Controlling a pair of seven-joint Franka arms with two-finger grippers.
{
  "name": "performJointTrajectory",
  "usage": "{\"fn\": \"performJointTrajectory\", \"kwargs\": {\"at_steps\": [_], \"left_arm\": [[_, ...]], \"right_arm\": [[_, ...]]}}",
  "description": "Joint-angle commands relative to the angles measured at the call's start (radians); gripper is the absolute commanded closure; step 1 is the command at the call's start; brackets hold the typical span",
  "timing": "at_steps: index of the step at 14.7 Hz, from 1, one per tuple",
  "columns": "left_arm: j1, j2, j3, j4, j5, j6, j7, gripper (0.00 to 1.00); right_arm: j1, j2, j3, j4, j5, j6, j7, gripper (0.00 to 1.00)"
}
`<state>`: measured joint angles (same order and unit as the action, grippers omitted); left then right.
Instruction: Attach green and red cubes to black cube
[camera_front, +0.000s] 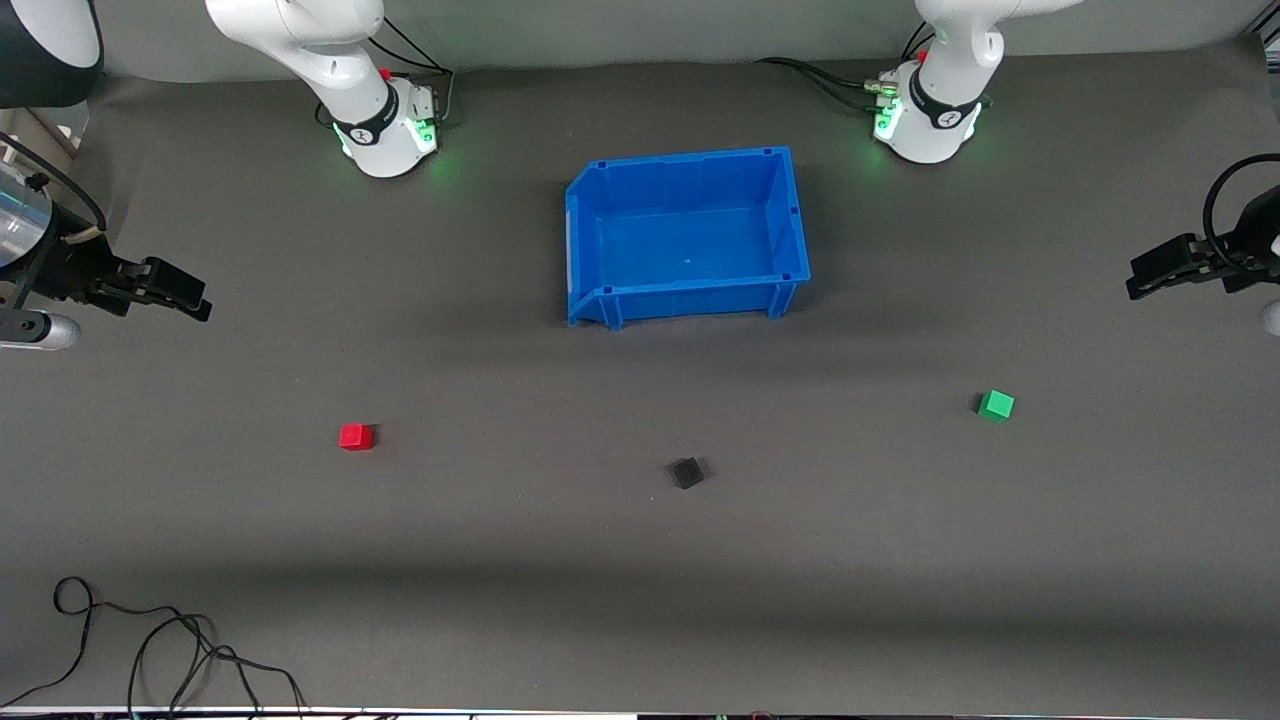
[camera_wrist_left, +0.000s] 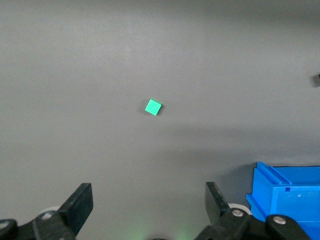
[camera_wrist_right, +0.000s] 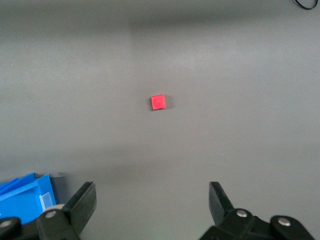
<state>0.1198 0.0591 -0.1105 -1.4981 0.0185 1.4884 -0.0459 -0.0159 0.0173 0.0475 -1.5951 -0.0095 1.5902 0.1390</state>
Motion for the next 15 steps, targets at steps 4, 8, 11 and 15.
{"fn": "performJointTrajectory", "kwargs": {"at_steps": [4, 8, 11, 15], "left_arm": [[-0.006, -0.013, 0.005, -0.007, 0.006, 0.009, -0.002, 0.00], [-0.002, -0.016, 0.006, 0.001, 0.004, -0.026, -0.002, 0.00], [0.001, -0.010, 0.012, 0.033, 0.017, -0.027, -0.014, 0.00], [0.000, 0.028, 0.012, 0.030, 0.018, -0.019, -0.248, 0.00]], "right_arm": [[-0.007, 0.012, 0.003, 0.044, 0.016, -0.016, -0.001, 0.00], [-0.007, 0.016, 0.003, 0.038, 0.014, -0.016, -0.018, 0.00], [-0.006, 0.030, 0.006, 0.015, -0.012, 0.011, -0.041, 0.00], [-0.006, 0.072, 0.009, 0.015, -0.038, 0.043, -0.061, 0.00]]}}
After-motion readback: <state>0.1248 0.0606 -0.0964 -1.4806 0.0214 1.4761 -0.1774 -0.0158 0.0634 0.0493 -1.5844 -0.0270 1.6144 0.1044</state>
